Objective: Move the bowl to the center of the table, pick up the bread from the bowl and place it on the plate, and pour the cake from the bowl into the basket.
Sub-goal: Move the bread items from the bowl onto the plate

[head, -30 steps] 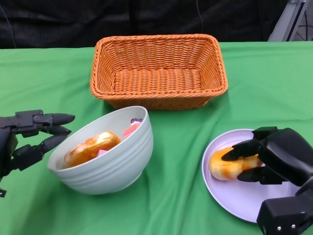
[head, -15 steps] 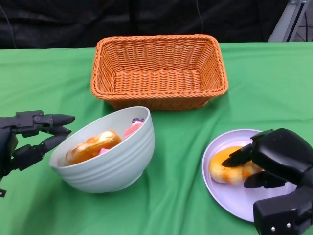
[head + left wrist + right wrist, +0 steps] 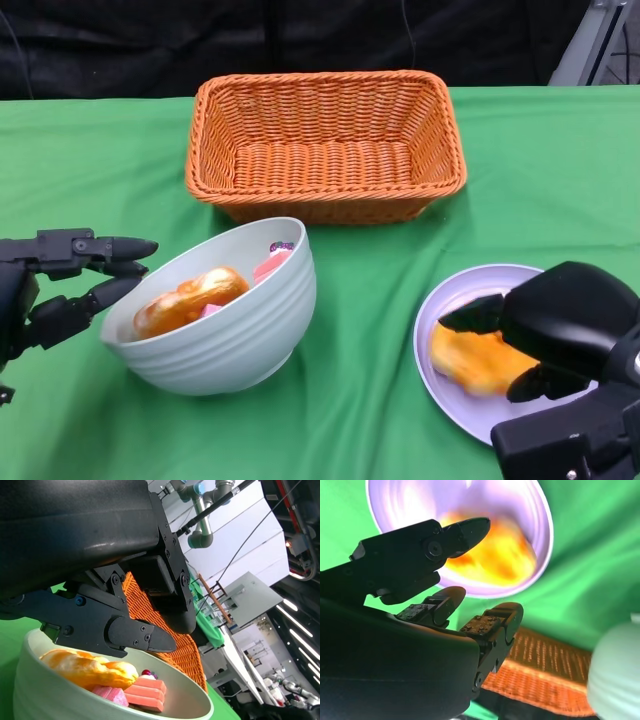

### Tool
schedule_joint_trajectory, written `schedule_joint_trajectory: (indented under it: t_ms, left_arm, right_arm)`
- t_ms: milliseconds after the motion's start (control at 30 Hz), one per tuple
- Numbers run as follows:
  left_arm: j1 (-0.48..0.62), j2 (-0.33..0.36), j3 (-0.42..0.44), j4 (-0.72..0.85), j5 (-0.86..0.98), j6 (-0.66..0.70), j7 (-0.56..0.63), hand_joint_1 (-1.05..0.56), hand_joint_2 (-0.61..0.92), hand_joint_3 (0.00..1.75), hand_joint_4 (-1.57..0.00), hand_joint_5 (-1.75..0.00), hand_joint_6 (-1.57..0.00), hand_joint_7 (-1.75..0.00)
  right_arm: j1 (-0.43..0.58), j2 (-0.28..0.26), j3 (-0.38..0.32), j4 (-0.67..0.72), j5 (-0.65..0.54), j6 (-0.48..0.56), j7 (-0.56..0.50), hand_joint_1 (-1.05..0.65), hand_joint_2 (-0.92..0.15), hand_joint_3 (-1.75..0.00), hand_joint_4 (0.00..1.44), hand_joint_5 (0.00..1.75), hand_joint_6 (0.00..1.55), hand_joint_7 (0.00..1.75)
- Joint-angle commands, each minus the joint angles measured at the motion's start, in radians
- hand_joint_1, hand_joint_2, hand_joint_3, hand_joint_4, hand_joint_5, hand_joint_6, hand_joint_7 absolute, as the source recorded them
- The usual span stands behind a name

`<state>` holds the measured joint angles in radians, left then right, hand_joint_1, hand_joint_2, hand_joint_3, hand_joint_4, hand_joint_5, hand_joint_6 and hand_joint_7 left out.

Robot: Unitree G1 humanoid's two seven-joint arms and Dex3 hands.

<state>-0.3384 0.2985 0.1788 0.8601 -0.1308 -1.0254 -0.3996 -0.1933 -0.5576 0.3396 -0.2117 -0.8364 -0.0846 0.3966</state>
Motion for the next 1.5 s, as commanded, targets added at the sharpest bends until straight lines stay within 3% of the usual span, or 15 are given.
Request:
schedule_joint_trajectory:
  t_ms: [33,267,500,667,933,1167,1500]
  left_arm:
    - [-0.009,0.011,0.008,0.007,-0.007,-0.008,0.007,-0.38,0.92,0.13,-0.87,-0.71,-1.11,-0.03]
    - [-0.010,0.011,0.008,0.009,-0.005,-0.005,0.009,-0.37,0.92,0.13,-0.86,-0.72,-1.12,-0.03]
    - [-0.017,0.013,0.008,0.026,-0.001,-0.008,0.009,-0.37,0.92,0.13,-0.86,-0.72,-1.12,-0.02]
    - [-0.017,0.009,0.009,0.027,0.006,-0.009,0.022,-0.37,0.92,0.13,-0.86,-0.72,-1.11,-0.02]
    - [-0.014,0.003,0.008,0.019,0.035,-0.013,0.071,-0.36,0.92,0.13,-0.88,-0.74,-1.13,-0.02]
    - [-0.025,0.000,0.014,0.031,0.030,0.003,0.099,-0.29,0.92,0.15,-0.89,-0.79,-1.12,-0.02]
    - [-0.050,0.004,0.017,0.076,0.049,0.018,0.133,-0.28,0.92,0.15,-0.86,-0.84,-1.11,-0.01]
  right_arm:
    - [0.030,-0.012,-0.041,-0.057,0.020,0.018,0.013,-0.50,-0.81,0.00,0.61,0.01,0.48,0.01]
    - [0.050,-0.005,-0.092,-0.132,0.051,0.002,-0.010,-0.51,-0.82,0.00,0.69,0.04,0.54,0.02]
    - [0.047,0.028,-0.124,-0.121,0.131,-0.084,-0.107,-0.49,-0.78,0.00,0.76,0.05,0.62,0.04]
    - [-0.044,0.069,-0.081,-0.018,0.166,-0.200,-0.159,-0.50,-0.79,-0.01,0.80,0.06,0.66,0.04]
    - [-0.177,0.128,-0.008,0.140,0.172,-0.303,-0.171,-0.54,-0.82,-0.01,0.80,0.03,0.68,0.02]
    - [-0.266,0.176,0.033,0.223,0.149,-0.318,-0.171,-0.57,-0.83,-0.01,0.80,0.02,0.67,0.01]
    - [-0.332,0.201,0.039,0.256,0.126,-0.338,-0.201,-0.57,-0.80,0.00,0.78,0.00,0.63,0.00]
